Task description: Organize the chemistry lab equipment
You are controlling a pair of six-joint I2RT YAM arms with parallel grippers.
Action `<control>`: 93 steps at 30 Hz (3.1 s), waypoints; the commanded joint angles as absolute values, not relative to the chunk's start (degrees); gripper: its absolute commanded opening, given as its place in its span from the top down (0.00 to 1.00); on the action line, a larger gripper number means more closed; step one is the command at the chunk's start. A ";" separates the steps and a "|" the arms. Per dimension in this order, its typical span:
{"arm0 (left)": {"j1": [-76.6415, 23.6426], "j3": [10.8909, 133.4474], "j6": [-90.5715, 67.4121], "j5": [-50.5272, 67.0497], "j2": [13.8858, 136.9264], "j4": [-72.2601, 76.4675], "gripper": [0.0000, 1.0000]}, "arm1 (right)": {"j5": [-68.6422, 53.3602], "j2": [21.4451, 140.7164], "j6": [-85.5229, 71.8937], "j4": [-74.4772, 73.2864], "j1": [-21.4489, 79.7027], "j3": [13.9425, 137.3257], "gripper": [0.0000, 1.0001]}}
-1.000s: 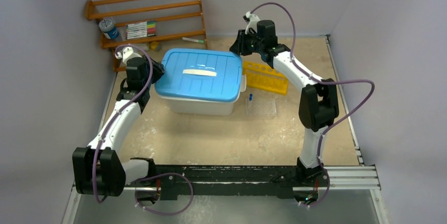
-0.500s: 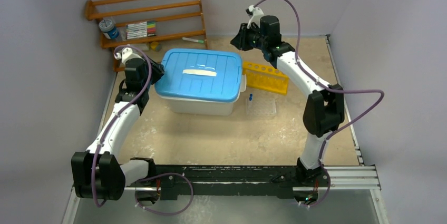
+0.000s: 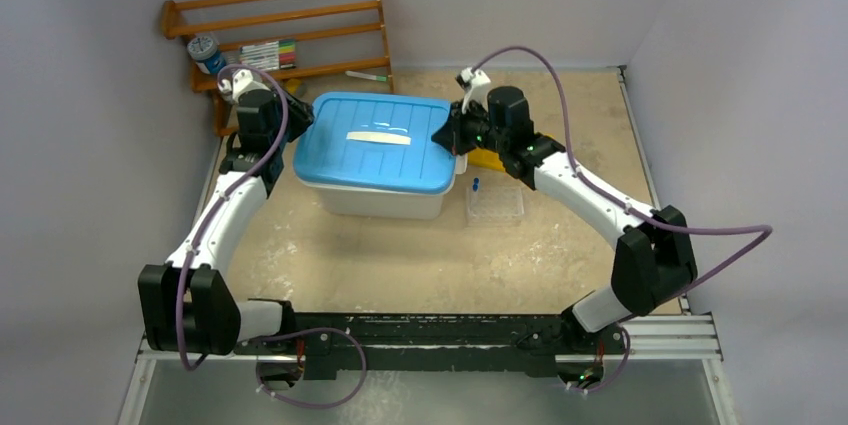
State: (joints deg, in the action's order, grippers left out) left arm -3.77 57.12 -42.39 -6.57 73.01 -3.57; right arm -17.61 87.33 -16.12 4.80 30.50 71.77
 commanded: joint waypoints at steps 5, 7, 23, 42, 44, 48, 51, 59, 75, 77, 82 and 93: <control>-3.60 55.39 -43.32 -4.41 74.55 1.14 0.62 | -15.05 83.01 -18.60 5.54 29.79 60.66 1.00; -3.60 55.08 -43.57 -4.39 74.87 1.54 0.62 | -14.31 82.15 -18.21 4.86 29.78 60.94 1.00; -3.61 48.39 -49.00 6.17 72.59 5.09 0.62 | -15.38 82.68 -16.53 3.05 29.79 65.05 0.74; -3.60 52.12 -40.61 2.15 68.43 -5.43 0.61 | -15.77 83.39 -16.96 3.53 29.73 66.52 0.60; -3.61 52.80 -40.08 1.84 68.02 -5.98 0.61 | -15.82 83.01 -16.94 3.92 29.78 67.50 0.61; -3.60 54.87 -38.76 0.93 67.03 -7.45 0.61 | -16.16 83.65 -17.12 5.68 29.78 70.62 0.85; -3.56 56.10 -38.20 0.55 66.90 -7.82 0.61 | -17.20 85.08 -18.95 9.55 29.67 70.97 0.98; -3.60 56.00 -38.12 2.08 68.26 -6.92 0.61 | -17.35 91.04 -24.79 11.82 26.18 62.56 1.00; -3.60 56.53 -39.37 2.76 67.85 -4.08 0.61 | -26.30 83.10 -24.76 17.27 23.80 65.53 1.00; -3.63 56.15 -39.28 6.40 66.81 -0.77 0.62 | -26.86 82.60 -25.03 17.98 23.90 65.57 1.00; -3.60 55.88 -40.50 12.01 69.70 0.84 0.71 | -25.49 81.44 -26.06 17.35 23.79 61.97 1.00; -3.69 54.40 -41.52 14.52 76.83 -0.64 0.73 | -21.55 72.98 -25.39 12.03 19.18 57.54 0.97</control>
State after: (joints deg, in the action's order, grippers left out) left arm -3.51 54.26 -41.41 14.44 77.78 1.13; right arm -24.12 77.41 -26.33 13.37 19.73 56.73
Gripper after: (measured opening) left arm 0.271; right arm 0.004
